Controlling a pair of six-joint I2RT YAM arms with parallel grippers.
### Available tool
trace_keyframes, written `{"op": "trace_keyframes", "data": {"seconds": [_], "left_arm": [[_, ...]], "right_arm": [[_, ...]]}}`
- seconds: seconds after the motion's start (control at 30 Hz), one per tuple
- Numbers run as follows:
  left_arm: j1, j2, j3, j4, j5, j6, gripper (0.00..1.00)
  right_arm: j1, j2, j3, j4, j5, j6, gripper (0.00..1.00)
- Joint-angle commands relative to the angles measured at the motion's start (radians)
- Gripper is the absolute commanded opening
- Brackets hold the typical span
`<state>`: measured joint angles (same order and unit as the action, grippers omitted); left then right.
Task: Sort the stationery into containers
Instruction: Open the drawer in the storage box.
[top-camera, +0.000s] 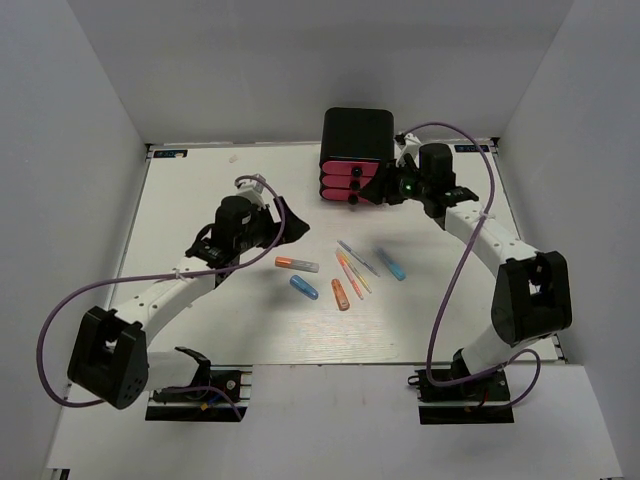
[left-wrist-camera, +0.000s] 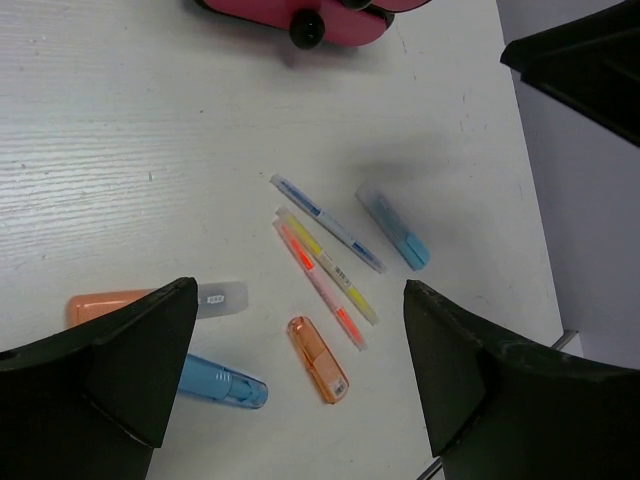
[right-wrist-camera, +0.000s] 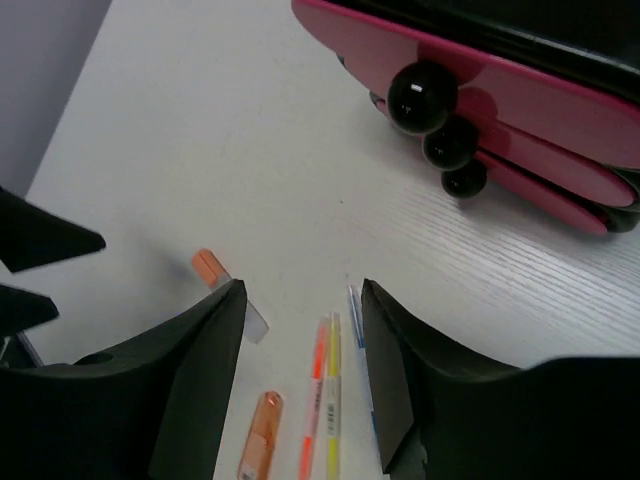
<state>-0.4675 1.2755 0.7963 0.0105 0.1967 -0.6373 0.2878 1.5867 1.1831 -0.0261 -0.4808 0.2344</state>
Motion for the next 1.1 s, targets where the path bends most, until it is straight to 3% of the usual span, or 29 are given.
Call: {"op": "trace_keyframes", "data": {"seconds": [0.0, 0.07, 0.23, 0.5, 1.07], "left_arm": [[-0.005, -0.068, -0.029, -0.007, -0.045, -0.013, 0.93], [-0.005, -0.091, -0.029, -0.021, -0.045, -0.013, 0.93], [-0.005, -0.114, -0.049, -0.05, -0.063, -0.022, 0.93], [-0.005, -0.171, -0.078, -0.093, -0.103, -0.032, 0.94], [-0.005, -0.223, -0.108, -0.13, -0.152, -0.059, 0.94]], "right_arm": [[0.027, -0.008, 0.053, 0.089, 0.131, 0.259, 0.57], [0.042, 0.008, 0.062, 0.106, 0.16, 0.319, 0.73], [0.062, 0.085, 0.136, 0.045, 0.234, 0.385, 0.76], [0.065, 0.186, 0.214, -0.015, 0.294, 0.433, 0.64], [0.063, 0.325, 0.309, 0.072, 0.349, 0.447, 0.56]]}}
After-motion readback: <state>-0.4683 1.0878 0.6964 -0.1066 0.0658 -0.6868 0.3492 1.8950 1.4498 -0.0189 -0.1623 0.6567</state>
